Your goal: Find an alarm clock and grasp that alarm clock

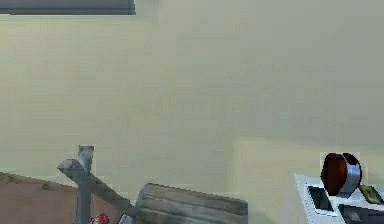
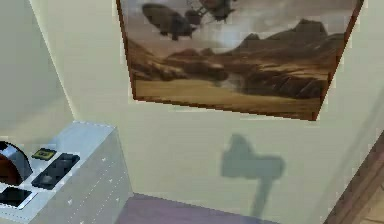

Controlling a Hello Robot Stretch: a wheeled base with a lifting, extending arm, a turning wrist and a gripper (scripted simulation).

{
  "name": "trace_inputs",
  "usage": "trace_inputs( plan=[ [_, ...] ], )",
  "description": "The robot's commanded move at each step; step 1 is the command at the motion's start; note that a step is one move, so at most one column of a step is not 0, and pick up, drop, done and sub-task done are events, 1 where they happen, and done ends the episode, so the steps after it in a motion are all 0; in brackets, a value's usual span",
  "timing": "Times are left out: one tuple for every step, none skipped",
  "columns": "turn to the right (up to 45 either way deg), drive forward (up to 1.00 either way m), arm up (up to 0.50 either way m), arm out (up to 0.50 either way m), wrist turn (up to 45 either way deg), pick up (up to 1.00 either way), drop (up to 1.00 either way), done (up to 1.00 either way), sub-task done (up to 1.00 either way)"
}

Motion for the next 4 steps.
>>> trace_inputs(
  plan=[
    [-42.0, 0.0, 0.0, 0.0, 0.0, 0.0, 0.0, 0.0, 0.0],
    [45.0, 0.0, 0.0, 0.0, 0.0, 0.0, 0.0, 0.0, 0.0],
    [42.0, 0.0, 0.0, 0.0, 0.0, 0.0, 0.0, 0.0, 0.0],
    [0.0, 0.4, 0.0, 0.0, 0.0, 0.0, 0.0, 0.0, 0.0]
  ],
)
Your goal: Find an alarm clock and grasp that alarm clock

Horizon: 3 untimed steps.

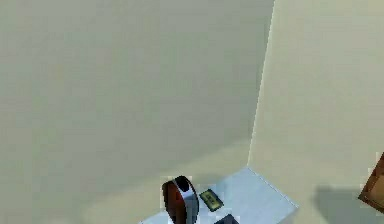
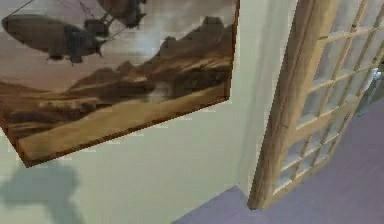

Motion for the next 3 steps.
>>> trace_inputs(
  plan=[
    [-45.0, 0.0, 0.0, 0.0, 0.0, 0.0, 0.0, 0.0, 0.0],
    [-42.0, 0.0, 0.0, 0.0, 0.0, 0.0, 0.0, 0.0, 0.0],
    [0.0, 0.0, 0.5, 0.0, 0.0, 0.0, 0.0, 0.0, 0.0]
  ],
)
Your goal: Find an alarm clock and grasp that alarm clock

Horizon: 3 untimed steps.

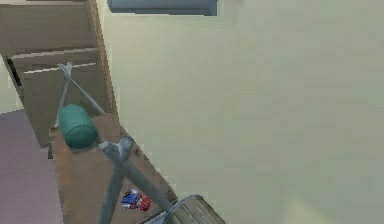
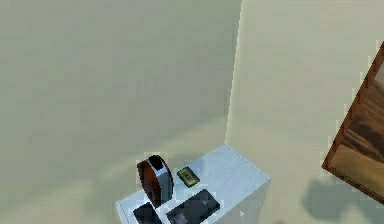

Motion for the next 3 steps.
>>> trace_inputs(
  plan=[
    [0.0, 0.0, 0.34, 0.0, 0.0, 0.0, 0.0, 0.0, 0.0],
    [0.0, 0.0, 0.0, 0.2, 0.0, 0.0, 0.0, 0.0, 0.0],
    [0.0, 0.0, 0.0, 0.0, 45.0, 0.0, 0.0, 0.0, 0.0]
  ],
)
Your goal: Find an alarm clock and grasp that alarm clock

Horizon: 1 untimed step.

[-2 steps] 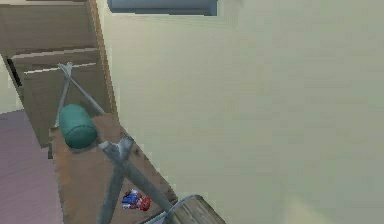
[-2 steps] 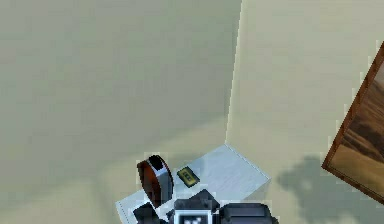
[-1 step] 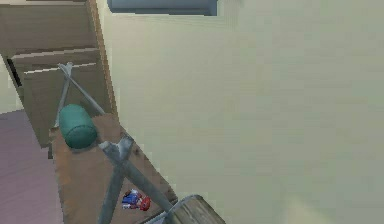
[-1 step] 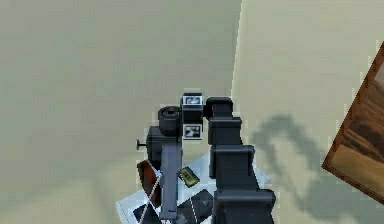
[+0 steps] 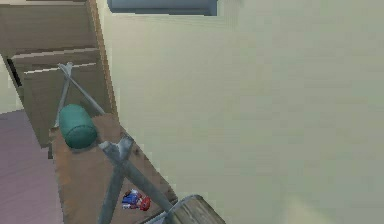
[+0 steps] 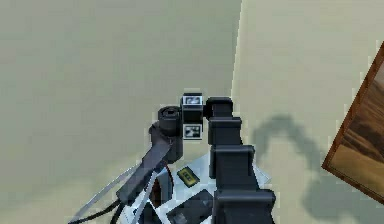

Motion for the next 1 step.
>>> trace_inputs(
  plan=[
    [0.0, 0.0, 0.0, 0.0, 45.0, 0.0, 0.0, 0.0, 0.0]
  ],
)
